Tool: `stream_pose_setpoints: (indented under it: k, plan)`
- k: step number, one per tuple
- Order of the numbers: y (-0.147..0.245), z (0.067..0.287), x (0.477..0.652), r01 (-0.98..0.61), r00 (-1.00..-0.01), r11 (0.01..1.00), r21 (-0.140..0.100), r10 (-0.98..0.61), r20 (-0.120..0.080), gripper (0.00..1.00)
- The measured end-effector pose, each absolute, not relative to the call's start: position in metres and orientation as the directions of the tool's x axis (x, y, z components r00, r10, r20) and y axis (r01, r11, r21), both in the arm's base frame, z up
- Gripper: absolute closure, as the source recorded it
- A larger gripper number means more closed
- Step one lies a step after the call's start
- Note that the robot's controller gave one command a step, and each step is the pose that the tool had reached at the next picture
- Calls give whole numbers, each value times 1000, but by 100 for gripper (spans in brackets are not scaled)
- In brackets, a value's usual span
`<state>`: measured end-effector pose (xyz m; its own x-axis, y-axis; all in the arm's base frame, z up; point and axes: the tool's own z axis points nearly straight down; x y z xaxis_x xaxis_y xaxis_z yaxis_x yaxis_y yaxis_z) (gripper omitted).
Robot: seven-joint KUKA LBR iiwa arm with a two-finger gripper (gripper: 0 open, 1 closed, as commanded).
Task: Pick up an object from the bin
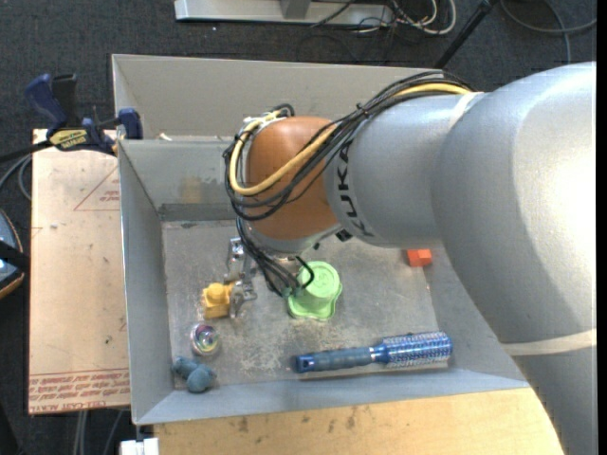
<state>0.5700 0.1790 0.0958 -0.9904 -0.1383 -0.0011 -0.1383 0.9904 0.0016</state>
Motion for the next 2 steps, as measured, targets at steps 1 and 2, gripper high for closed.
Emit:
stream_pose_setpoints:
  k: [1, 2]
  plan:
    - [158, 184, 569, -157, -988, 988, 1, -157, -10, 100]
    - [150, 335, 586, -267, -964, 964, 0, -267, -13, 100]
